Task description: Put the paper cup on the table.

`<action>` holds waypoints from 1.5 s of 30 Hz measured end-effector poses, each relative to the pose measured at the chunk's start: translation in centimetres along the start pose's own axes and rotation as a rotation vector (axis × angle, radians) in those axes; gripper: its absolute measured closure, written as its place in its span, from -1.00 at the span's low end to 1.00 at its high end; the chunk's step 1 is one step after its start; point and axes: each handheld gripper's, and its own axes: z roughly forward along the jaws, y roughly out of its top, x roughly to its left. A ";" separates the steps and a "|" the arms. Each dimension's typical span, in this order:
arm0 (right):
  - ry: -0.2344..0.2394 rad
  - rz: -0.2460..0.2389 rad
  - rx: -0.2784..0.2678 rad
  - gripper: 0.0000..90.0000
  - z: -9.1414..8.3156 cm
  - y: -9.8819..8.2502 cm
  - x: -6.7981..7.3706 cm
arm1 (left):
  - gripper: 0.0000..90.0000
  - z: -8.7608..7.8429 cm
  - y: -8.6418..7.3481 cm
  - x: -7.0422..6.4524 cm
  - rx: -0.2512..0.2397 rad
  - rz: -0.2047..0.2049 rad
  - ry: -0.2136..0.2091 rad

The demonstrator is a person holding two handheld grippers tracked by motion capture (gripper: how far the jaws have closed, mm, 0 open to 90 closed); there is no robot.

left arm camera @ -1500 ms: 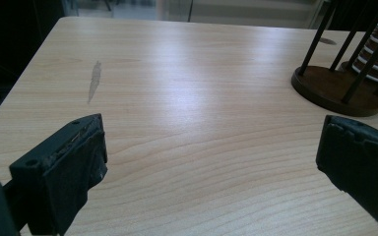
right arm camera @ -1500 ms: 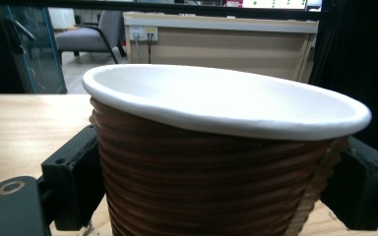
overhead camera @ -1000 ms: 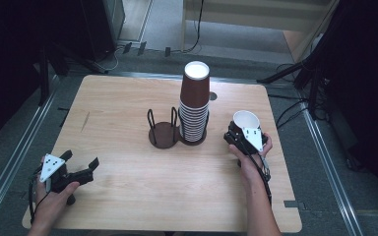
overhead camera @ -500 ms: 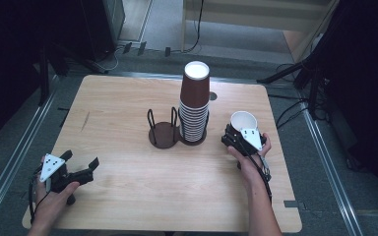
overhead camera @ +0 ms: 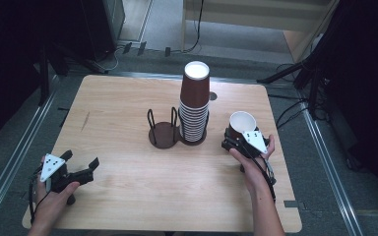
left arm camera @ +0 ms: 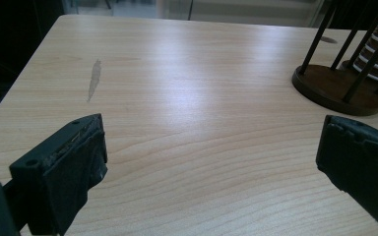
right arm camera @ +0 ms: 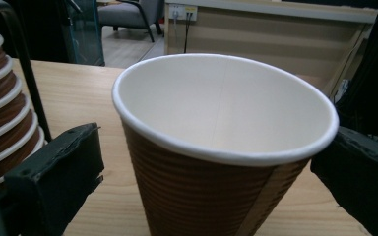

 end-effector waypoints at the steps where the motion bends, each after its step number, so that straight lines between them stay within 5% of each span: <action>1: 0.000 0.000 0.000 -1.00 0.0 0.0 0.0 | -1.00 0.0 0.0 0.0 0.000 0.000 0.000; 14: 0.039 0.006 -0.037 -1.00 -2.4 0.3 -0.2 | -1.00 0.0 0.0 0.0 0.003 -0.001 0.000; 45: 0.040 0.034 -0.071 -1.00 -7.4 -0.7 -1.9 | -1.00 0.0 0.0 -0.1 0.015 0.003 0.004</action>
